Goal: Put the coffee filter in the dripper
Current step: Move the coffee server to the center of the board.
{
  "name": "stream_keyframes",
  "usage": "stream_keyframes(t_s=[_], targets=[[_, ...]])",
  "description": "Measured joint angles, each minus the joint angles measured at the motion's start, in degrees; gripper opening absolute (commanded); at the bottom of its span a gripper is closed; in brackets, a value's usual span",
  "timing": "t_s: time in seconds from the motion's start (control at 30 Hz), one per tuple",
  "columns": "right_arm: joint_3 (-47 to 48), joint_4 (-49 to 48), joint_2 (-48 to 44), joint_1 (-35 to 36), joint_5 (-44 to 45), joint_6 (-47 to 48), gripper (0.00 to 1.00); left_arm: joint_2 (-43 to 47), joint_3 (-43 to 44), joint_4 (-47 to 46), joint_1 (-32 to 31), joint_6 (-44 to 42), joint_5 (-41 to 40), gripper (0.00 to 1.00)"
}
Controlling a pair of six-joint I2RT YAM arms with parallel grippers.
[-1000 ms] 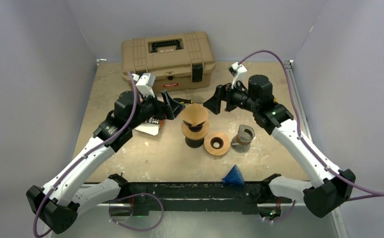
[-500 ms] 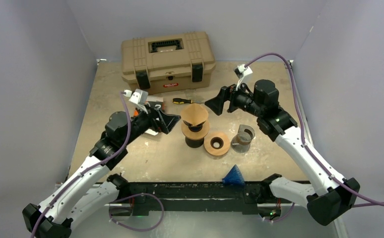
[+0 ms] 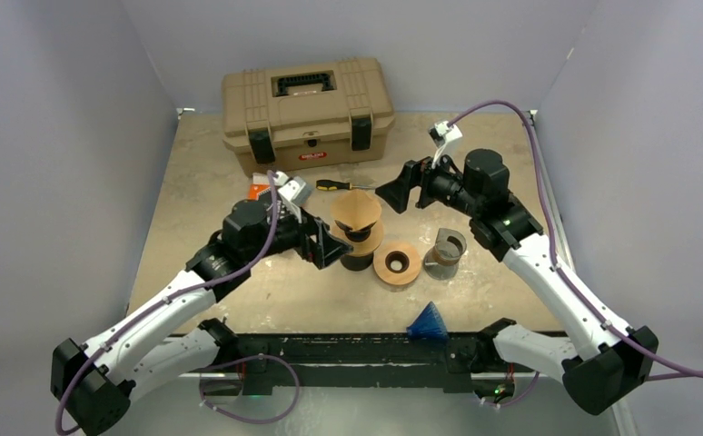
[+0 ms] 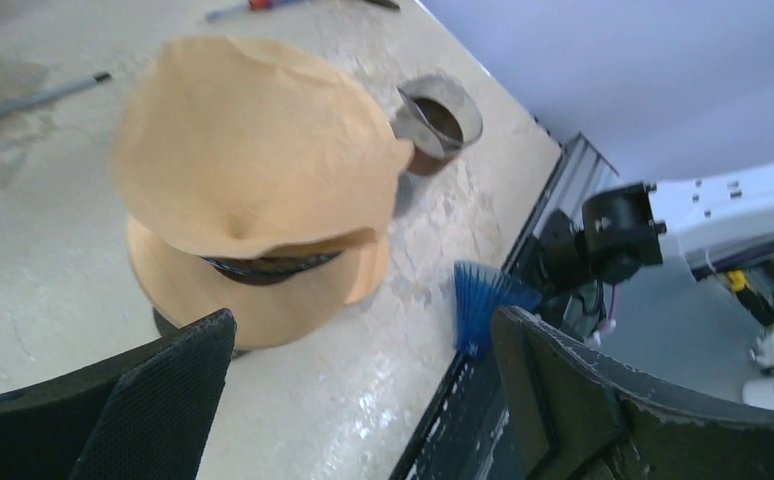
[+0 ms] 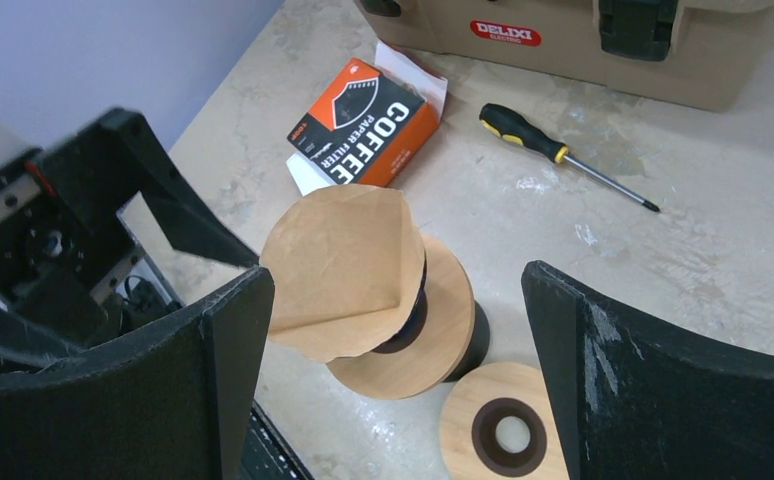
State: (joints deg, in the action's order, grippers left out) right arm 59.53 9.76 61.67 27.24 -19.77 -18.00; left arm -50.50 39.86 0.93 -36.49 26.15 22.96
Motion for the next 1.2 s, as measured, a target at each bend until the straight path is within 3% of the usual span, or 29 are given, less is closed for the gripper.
stream_keyframes(t_s=[0.3, 0.67, 0.97, 1.2], targets=[[0.0, 0.0, -0.7, 0.0, 1.3, 0.0, 0.98, 1.3, -0.8, 4.8, -4.9, -1.9, -5.9, 0.99], [0.0, 0.0, -1.1, 0.0, 2.8, 0.0, 0.98, 3.3, -12.2, 3.1, -9.0, -0.6, -14.2, 0.99], [0.0, 0.0, -1.1, 0.0, 3.9, 0.0, 0.99, 2.7, -25.0, -11.9, -13.1, 0.2, -24.3, 0.99], [0.0, 0.1, -1.1, 0.0, 4.2, 0.1, 0.99, -5.9, -30.1, -25.9, -13.6, -2.1, -26.9, 0.99]])
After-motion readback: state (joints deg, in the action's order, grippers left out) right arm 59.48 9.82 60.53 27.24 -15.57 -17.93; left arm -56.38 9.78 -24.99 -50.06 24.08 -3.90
